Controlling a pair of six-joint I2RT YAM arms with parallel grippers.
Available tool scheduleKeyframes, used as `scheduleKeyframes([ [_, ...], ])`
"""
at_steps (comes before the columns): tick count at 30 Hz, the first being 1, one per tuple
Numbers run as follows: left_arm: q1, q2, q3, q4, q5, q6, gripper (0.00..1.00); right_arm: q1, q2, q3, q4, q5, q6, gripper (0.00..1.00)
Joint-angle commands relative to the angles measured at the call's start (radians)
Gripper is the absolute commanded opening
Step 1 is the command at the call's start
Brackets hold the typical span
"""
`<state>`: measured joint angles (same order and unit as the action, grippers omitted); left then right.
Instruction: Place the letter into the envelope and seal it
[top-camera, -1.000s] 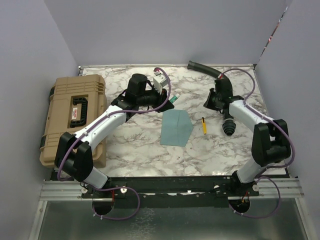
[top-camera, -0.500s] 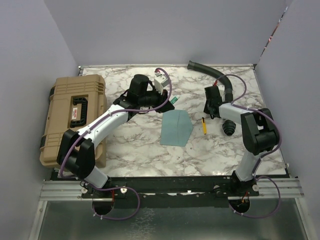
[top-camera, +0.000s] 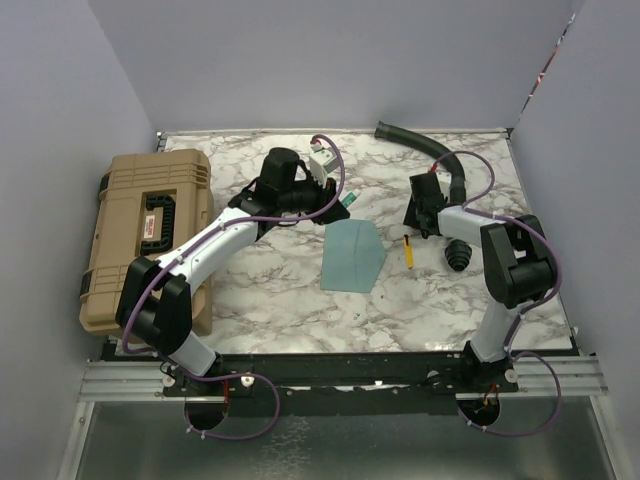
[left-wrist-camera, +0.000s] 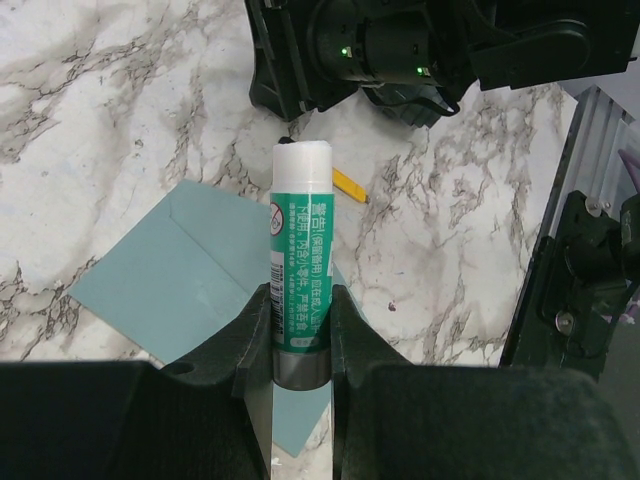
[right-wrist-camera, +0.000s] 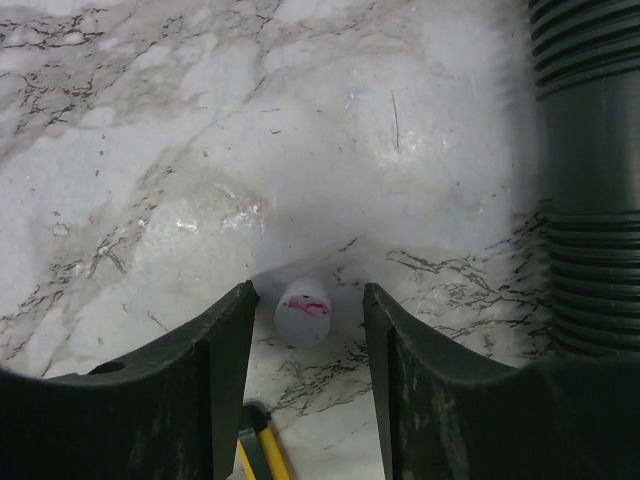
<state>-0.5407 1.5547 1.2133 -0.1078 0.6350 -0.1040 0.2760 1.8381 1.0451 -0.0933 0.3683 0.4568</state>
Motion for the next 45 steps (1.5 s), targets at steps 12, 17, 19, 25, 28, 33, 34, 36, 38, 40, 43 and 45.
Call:
scheduleKeyframes([
  [12,-0.004,-0.011,0.043,0.128,-0.141,-0.199,0.0,0.003,-0.342,0.105,-0.189,-0.305,0.109,0.63],
  [17,-0.004,-0.026,-0.023,0.387,-0.181,-0.39,0.0,0.003,-0.423,0.063,0.171,-0.857,0.209,0.69],
  [19,-0.005,-0.019,-0.028,0.438,-0.18,-0.424,0.0,0.003,-0.402,0.056,0.365,-1.041,0.331,0.72],
  [25,-0.004,-0.005,-0.012,0.459,-0.166,-0.42,0.0,0.014,-0.313,0.051,0.726,-1.173,0.601,0.74],
  [28,-0.004,0.004,-0.011,0.478,-0.154,-0.438,0.0,0.024,-0.306,0.074,0.676,-1.174,0.556,0.74],
  [33,-0.004,0.006,-0.02,0.5,-0.132,-0.452,0.0,0.029,-0.295,0.1,0.608,-1.166,0.507,0.67],
  [34,-0.004,0.004,-0.022,0.502,-0.125,-0.451,0.0,0.029,-0.296,0.099,0.608,-1.161,0.502,0.66],
  [36,-0.004,0.001,-0.029,0.504,-0.11,-0.451,0.0,0.029,-0.298,0.103,0.607,-1.156,0.493,0.64],
  [38,-0.004,-0.001,-0.036,0.51,-0.088,-0.452,0.0,0.028,-0.294,0.109,0.607,-1.154,0.49,0.62],
  [40,-0.003,-0.003,-0.042,0.517,-0.072,-0.456,0.0,0.029,-0.289,0.118,0.603,-1.152,0.486,0.6],
  [43,-0.004,-0.008,-0.052,0.531,-0.046,-0.463,0.0,0.029,-0.284,0.128,0.6,-1.147,0.487,0.54],
  [45,-0.004,-0.012,-0.06,0.534,-0.04,-0.464,0.0,0.029,-0.283,0.132,0.602,-1.143,0.489,0.5],
])
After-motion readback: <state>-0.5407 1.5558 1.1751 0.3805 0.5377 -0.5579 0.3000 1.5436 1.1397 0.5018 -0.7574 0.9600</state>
